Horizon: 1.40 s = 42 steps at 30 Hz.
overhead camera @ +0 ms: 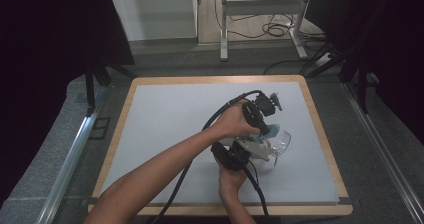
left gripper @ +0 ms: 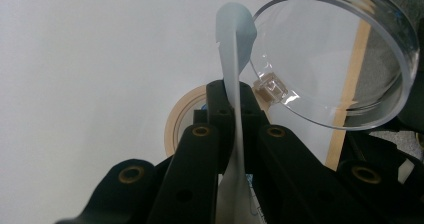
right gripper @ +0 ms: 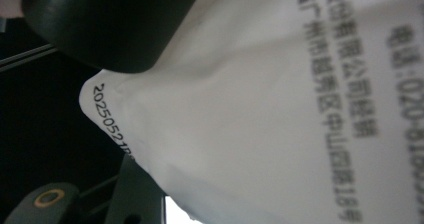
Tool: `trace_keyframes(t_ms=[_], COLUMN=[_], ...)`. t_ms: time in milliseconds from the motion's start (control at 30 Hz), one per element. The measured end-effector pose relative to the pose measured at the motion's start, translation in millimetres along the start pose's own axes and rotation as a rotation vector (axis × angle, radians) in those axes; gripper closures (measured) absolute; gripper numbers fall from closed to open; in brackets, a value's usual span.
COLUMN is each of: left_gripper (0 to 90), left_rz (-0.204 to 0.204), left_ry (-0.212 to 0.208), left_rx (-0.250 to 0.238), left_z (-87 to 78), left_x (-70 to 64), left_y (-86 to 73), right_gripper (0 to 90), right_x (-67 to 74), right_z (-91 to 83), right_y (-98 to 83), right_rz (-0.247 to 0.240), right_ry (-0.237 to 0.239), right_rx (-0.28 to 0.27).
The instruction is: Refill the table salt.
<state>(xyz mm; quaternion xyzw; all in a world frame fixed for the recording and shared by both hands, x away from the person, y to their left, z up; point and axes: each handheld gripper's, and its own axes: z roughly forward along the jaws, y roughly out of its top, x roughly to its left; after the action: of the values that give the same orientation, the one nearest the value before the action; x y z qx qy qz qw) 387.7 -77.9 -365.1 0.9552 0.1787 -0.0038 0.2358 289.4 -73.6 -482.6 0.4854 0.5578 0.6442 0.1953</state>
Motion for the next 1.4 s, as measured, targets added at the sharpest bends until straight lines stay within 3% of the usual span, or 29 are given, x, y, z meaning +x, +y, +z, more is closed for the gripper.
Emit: trace_keyframes(t_ms=[1400], left_gripper=[89.8], left_rz=[-0.003], left_ry=[-0.008], left_rx=[0.004], left_z=[3.1], left_x=[1.2], left_y=[-1.0], right_gripper=[55.3], right_x=[-1.6], right_z=[0.2], right_y=[-1.3], right_rz=[-0.002], right_ry=[0.001], right_rx=[0.003])
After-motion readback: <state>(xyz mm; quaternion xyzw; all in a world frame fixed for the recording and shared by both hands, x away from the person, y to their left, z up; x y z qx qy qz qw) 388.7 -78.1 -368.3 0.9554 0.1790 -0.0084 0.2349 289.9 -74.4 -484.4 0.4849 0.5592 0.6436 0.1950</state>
